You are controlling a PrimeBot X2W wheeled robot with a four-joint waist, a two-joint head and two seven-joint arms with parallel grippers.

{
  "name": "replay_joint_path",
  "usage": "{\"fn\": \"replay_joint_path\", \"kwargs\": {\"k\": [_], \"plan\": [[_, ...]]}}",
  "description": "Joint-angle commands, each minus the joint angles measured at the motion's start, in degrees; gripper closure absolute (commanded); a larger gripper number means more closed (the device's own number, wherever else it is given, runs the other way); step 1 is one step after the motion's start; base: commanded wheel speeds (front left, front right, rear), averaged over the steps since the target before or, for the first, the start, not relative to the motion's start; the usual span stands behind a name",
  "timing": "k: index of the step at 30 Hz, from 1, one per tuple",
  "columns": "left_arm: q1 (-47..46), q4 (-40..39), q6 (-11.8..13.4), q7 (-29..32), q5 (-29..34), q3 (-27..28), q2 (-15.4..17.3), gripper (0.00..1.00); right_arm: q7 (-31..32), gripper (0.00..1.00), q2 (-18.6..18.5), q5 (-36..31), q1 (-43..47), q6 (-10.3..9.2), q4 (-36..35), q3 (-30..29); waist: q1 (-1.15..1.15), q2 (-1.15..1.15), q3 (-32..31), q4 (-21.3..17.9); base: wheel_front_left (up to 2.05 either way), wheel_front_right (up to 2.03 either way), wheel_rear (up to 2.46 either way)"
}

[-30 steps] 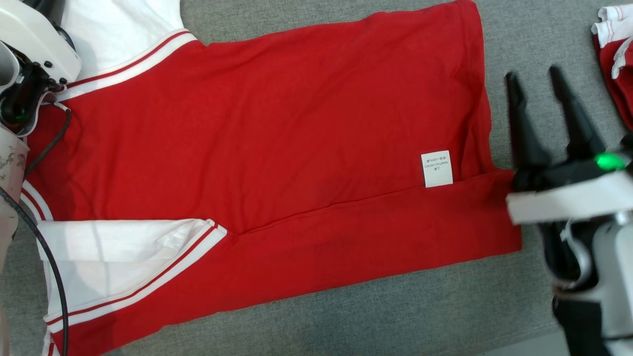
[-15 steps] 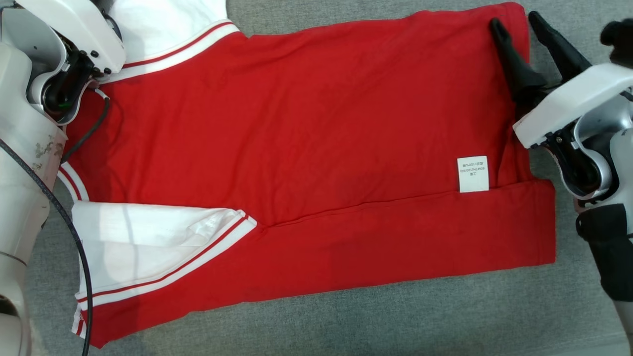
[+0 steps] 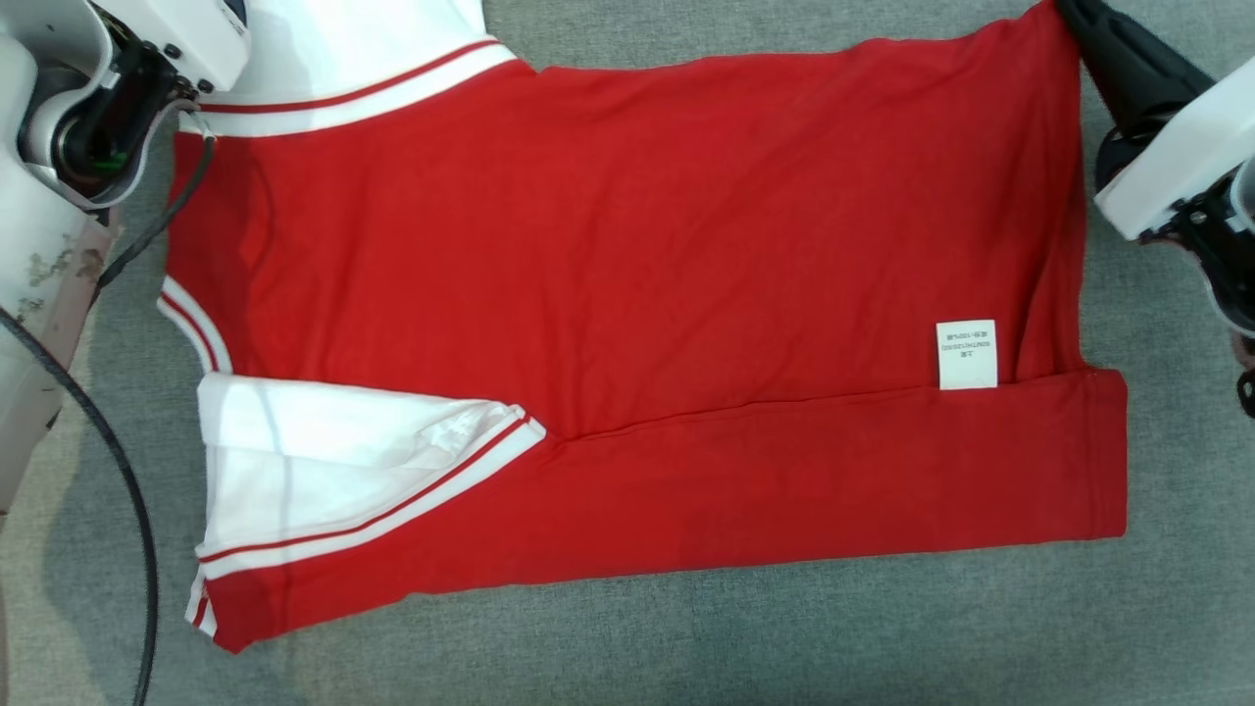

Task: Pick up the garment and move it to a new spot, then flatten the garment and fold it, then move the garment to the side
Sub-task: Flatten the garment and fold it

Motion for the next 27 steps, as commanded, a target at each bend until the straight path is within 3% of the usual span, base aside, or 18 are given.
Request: {"fn": "replay_joint_path", "kwargs": {"k": [1,14,19,27], "plan": [[-0.8,-0.9,0.0,-0.5,-0.9,-0.1,1.2,1.00,0.6,1.00,-1.0,1.2,-0.6,0.00,-0.3,-0.5,0.00,0.00,-0.4,0.5,0.00,0.00,0.00],[2.9,-10.9,0.0,-4.4,-4.9,-1.4,6.6,1.00,-5.9,1.00,-4.1,0.3,8.7,0.00,-13.0,-4.2,0.00,0.00,-2.7,0.5,0.00,0.00,0.00],[8.5,-21.2,0.0,-7.1,-7.2,-0.1,11.1,1.00,-5.9,1.00,-5.5,-0.1,15.5,0.00,-18.8,-6.8,0.00,0.00,-4.0,1.3,0.00,0.00,0.00],[23.6,-44.0,0.8,-11.2,-15.3,4.3,18.7,1.00,-3.5,1.00,-5.9,1.8,26.8,0.00,-26.4,-12.2,0.00,0.00,-5.6,3.4,0.00,0.00,0.00]]}}
